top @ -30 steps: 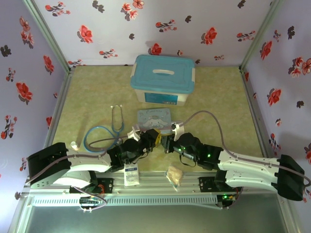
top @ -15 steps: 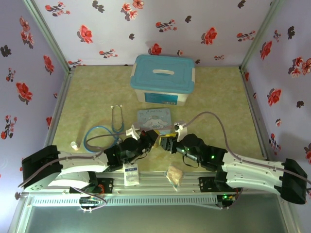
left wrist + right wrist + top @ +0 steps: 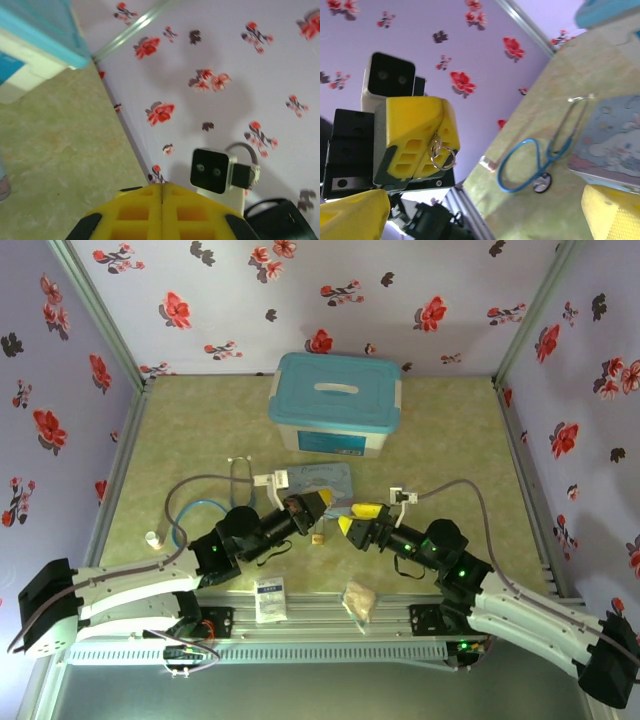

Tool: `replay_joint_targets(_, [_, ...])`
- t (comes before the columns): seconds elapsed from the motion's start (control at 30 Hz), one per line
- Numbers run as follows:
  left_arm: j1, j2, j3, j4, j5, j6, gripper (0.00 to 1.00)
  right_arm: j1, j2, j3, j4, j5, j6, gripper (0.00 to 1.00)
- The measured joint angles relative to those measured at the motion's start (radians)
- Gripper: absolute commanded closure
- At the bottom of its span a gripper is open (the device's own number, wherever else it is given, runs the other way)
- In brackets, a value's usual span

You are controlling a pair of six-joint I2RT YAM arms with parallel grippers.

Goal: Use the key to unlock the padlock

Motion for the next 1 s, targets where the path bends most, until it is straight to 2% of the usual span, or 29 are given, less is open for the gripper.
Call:
replay_joint_targets(0.1, [0.000, -0.004, 0.052, -0.037, 0.055, 0.076, 1.00, 0.000, 0.035, -0.001, 0.091, -0.040, 0.013, 0.07])
replay_joint_targets(0.23, [0.000, -0.008, 0.089, -0.048, 0.101, 0.134, 1.00, 0.000, 0.068, -0.002, 0.195, -0.061, 0.025, 0.17])
replay_joint_targets(0.43, [0.000, 0.009, 0.091, -0.040, 0.145, 0.149, 1.00, 0.000, 0.077, -0.002, 0.279, -0.071, 0.027, 0.39])
replay_joint_targets(0.6, [0.000, 0.021, 0.091, -0.029, 0.160, 0.149, 1.00, 0.000, 0.097, -0.002, 0.321, -0.073, 0.025, 0.46])
replay_joint_targets(0.67, [0.000, 0.021, 0.090, -0.016, 0.163, 0.149, 1.00, 0.000, 0.115, -0.002, 0.344, -0.076, 0.029, 0.52])
replay_joint_targets(0.83, [0.000, 0.021, 0.090, 0.008, 0.168, 0.149, 1.00, 0.000, 0.167, -0.002, 0.406, -0.083, 0.041, 0.57])
replay_joint_targets(0.93, [0.000, 0.028, 0.090, 0.015, 0.167, 0.148, 1.00, 0.000, 0.190, -0.002, 0.447, -0.091, 0.049, 0.67])
replay_joint_targets(1.0, [0.000, 0.035, 0.090, 0.017, 0.168, 0.148, 1.00, 0.000, 0.203, -0.003, 0.470, -0.097, 0.052, 0.68])
